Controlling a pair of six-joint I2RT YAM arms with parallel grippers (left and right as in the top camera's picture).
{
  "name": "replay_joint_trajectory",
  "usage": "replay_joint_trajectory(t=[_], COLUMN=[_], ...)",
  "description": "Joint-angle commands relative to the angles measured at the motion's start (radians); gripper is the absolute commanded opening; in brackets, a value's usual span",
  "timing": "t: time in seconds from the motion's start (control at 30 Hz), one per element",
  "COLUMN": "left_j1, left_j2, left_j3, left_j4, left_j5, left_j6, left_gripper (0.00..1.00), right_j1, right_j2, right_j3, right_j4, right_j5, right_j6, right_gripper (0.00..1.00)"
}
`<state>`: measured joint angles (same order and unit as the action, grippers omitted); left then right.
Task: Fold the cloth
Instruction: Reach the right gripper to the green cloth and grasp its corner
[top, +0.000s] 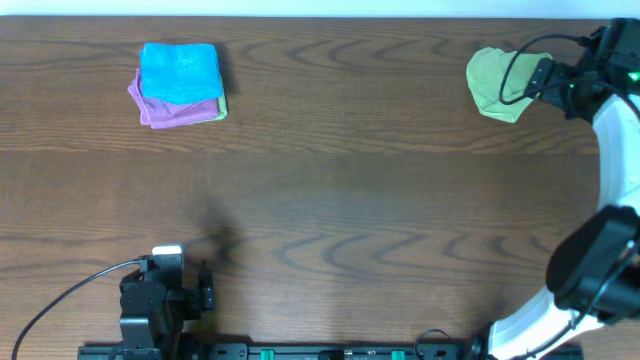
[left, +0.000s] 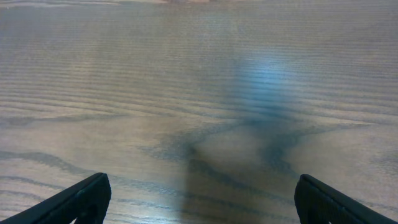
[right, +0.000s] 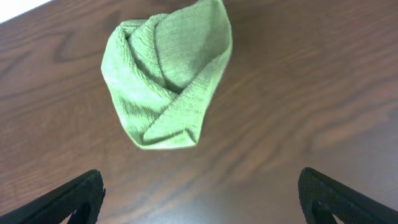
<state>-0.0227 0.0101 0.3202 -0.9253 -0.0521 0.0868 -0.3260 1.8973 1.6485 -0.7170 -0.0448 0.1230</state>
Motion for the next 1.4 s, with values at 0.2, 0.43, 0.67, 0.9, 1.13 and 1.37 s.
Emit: replay_joint_trajectory(t=[0.2, 0.43, 0.67, 0.9, 1.13, 1.37], left_j1=[-0.004, -0.004, -0.004, -0.004, -0.004, -0.004], left_j2=[-0.006, -0.006, -0.006, -0.006, -0.006, -0.006], left_j3=[-0.006, -0.006, -0.006, -0.006, -0.006, -0.006], left_j4=[-0.021, -0.021, -0.021, -0.021, -0.021, -0.021], left_j5=[-0.01, -0.01, -0.01, -0.01, -0.01, -0.01], left_j6=[0.022, 0.023, 0.022, 0.023, 0.023, 0.022], left_gripper=[0.95, 0.95, 0.95, 0.95, 0.95, 0.95], right_j1=[-0.004, -0.004, -0.004, -0.004, -0.003, -0.003], right_j2=[0.154, 0.266, 0.311, 0.352, 0.37, 0.369], right_j3=[0.021, 0.02, 0.02, 0.019, 0.019, 0.019], right_j4=[0.08, 0.188, 0.269, 0.309, 0.313, 0.304], right_j5=[-0.003, -0.067, -0.113, -0.139, -0.147, -0.148], right_j6=[0.013, 0.085, 0.117, 0.143, 0.161, 0.161], right_gripper=[0.97, 0.88, 0.81, 0.77, 0.56, 0.24])
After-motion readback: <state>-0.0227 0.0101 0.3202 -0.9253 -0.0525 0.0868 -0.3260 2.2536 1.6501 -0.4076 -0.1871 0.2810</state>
